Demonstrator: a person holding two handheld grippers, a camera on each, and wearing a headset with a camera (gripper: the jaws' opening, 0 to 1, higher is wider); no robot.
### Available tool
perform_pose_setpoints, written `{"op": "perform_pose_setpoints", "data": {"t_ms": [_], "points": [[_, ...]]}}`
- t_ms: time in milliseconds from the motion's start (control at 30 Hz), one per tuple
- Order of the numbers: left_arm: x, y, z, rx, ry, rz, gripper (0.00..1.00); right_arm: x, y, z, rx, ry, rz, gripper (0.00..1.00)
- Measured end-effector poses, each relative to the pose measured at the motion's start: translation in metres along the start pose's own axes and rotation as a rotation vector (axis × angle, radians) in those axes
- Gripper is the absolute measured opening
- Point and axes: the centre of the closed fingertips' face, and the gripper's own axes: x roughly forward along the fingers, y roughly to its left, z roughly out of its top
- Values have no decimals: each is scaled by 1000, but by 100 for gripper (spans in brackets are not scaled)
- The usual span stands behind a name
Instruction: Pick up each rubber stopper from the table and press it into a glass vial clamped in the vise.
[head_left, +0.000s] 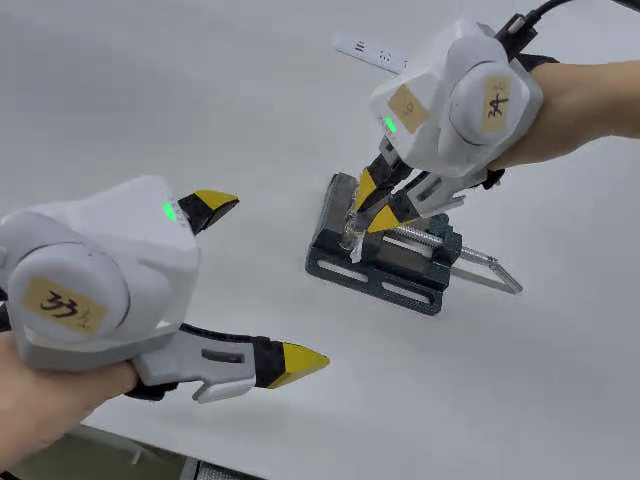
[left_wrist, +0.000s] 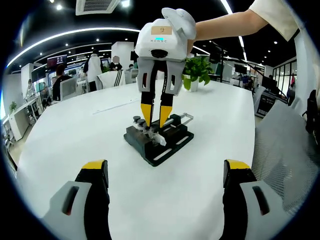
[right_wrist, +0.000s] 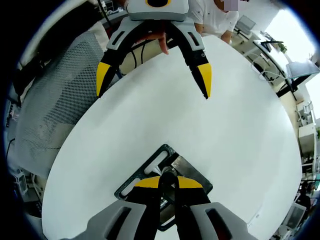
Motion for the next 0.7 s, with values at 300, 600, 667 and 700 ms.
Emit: {"op": "perform_pose_setpoints", "data": {"t_ms": [300, 600, 667, 700], "points": [[1, -2, 1, -4, -1, -5, 94, 0, -1, 1, -3, 3, 2, 4], [1, -1, 0, -9, -1, -3, 94, 1, -3, 0, -15, 2, 11, 4], [1, -1, 0, -9, 0, -2, 93, 1, -3, 0, 18, -2, 7, 4], [1, -1, 0, -10, 0, -2, 93, 1, -2, 0, 28, -3, 4, 4]]}}
